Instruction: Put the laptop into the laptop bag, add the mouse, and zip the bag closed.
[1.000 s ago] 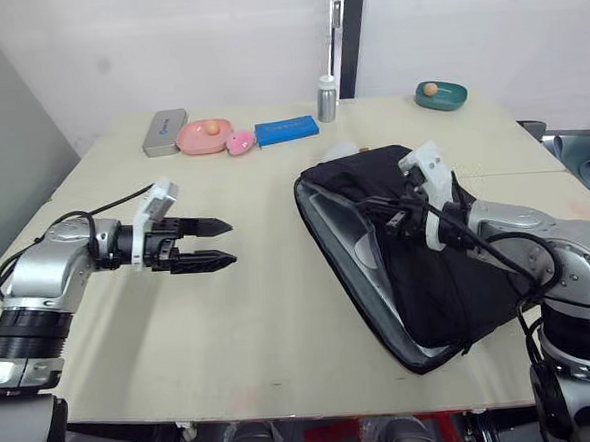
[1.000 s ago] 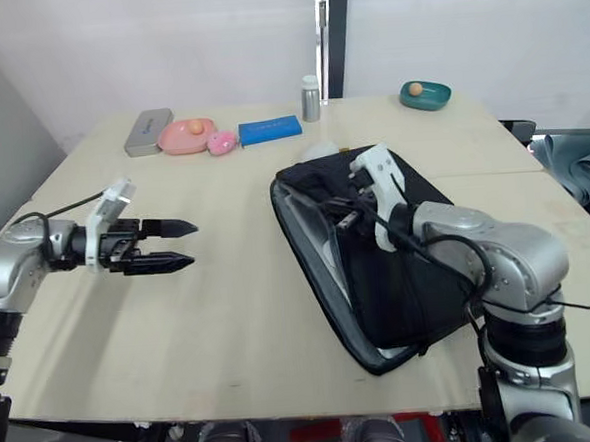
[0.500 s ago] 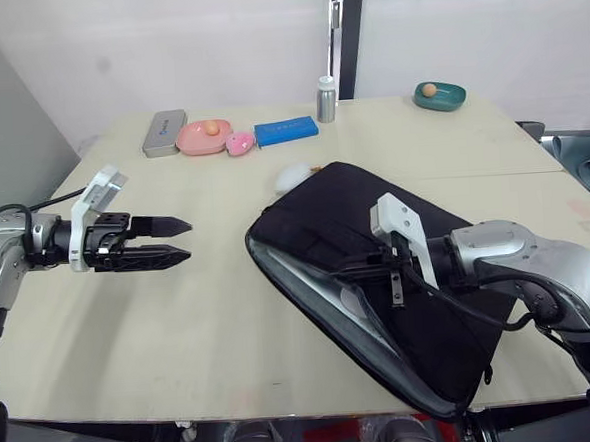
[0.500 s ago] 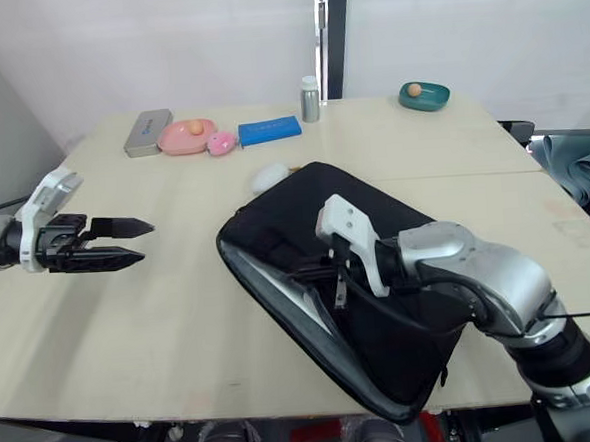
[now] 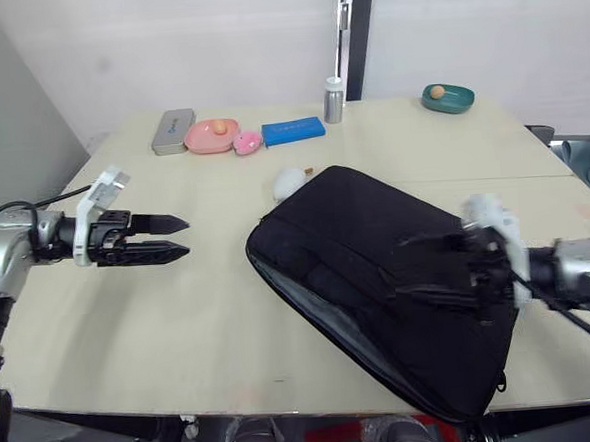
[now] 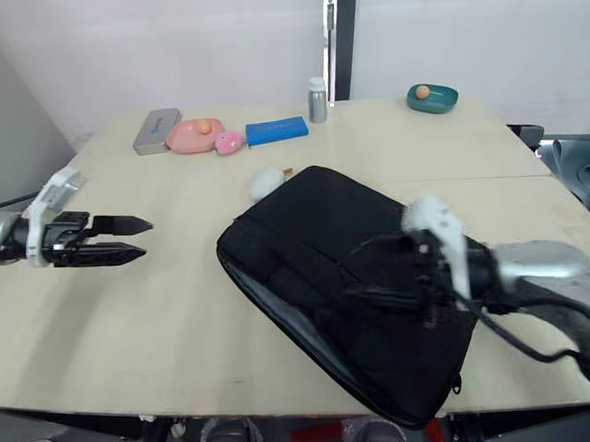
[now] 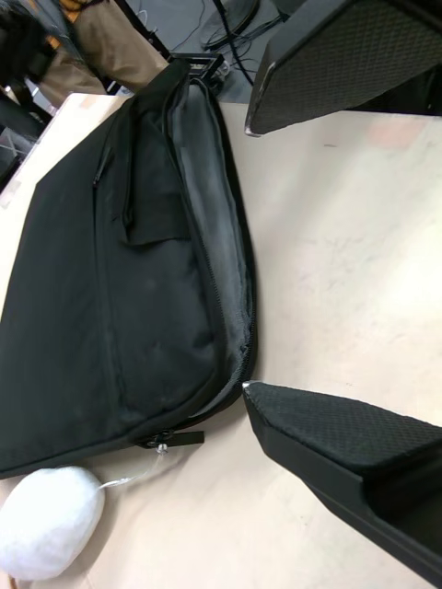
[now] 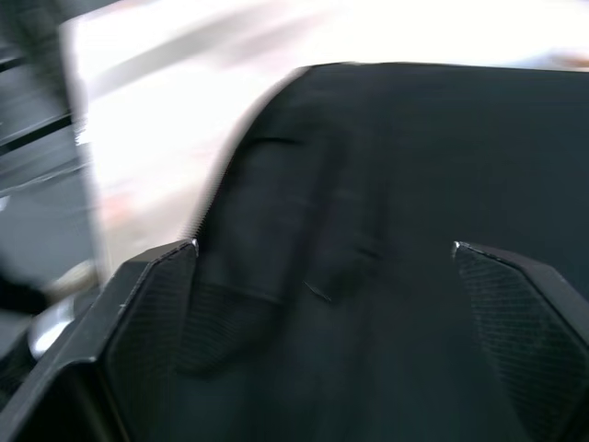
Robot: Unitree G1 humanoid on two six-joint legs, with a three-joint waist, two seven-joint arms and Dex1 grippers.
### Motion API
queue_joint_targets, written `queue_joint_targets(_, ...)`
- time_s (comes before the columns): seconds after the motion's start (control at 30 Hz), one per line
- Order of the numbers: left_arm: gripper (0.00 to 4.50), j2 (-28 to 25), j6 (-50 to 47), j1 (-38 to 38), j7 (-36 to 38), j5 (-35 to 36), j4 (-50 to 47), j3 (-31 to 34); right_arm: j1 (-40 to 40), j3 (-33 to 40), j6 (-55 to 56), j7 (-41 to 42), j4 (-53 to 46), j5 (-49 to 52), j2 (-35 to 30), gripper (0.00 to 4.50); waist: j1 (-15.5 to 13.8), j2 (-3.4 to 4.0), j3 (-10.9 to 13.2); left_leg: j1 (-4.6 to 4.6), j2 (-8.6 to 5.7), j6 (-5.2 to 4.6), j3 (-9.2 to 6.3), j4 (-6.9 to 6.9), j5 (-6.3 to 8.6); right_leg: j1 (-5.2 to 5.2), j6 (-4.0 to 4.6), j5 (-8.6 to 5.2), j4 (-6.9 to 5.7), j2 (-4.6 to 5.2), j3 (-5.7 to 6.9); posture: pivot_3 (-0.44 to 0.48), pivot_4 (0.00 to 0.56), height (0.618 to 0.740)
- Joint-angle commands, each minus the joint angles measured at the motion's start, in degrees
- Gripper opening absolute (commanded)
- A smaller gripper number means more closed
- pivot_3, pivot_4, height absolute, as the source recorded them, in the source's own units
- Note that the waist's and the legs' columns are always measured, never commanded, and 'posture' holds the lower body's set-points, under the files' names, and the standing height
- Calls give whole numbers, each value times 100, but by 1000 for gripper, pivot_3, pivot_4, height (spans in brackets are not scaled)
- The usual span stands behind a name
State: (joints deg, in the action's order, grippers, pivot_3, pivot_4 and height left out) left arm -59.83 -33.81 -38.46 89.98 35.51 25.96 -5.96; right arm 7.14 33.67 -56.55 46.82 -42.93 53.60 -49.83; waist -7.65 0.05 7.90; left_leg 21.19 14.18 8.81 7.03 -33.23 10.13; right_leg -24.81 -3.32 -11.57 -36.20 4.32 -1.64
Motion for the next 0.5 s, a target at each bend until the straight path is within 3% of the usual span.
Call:
queue_joint_targets(0.03,4500,439,453,-495,252,-450,810,-343,1110,1405,-10,-182,-577,313,458,4461,-37,-2,-2,-1,-1,-3,0,0,1,1,1,0,1,2,0,0,150,740)
queue_joint_targets(0.2,4500,1355,683,-1367,252,-849,2130,-608,2519,2396,363,-318,-952,647,1159,4461,-72,-15,-5,-1,-3,-8,1,-13,5,2,-3,1,-1,7,-4,0,150,740)
queue_joint_targets(0.4,4500,2484,896,-2285,154,-1571,3639,-599,3894,2817,1004,-449,-1317,1114,2052,4461,-68,-16,-7,-3,-6,-9,0,-13,5,8,-11,5,7,10,-7,0,150,740)
queue_joint_targets(0.5,4500,2865,1393,-2386,47,-2146,4114,-754,4721,3015,1482,-531,-1611,1482,2590,4461,-55,-15,-7,0,-9,-10,-1,4,6,6,-16,2,23,12,-3,0,150,740)
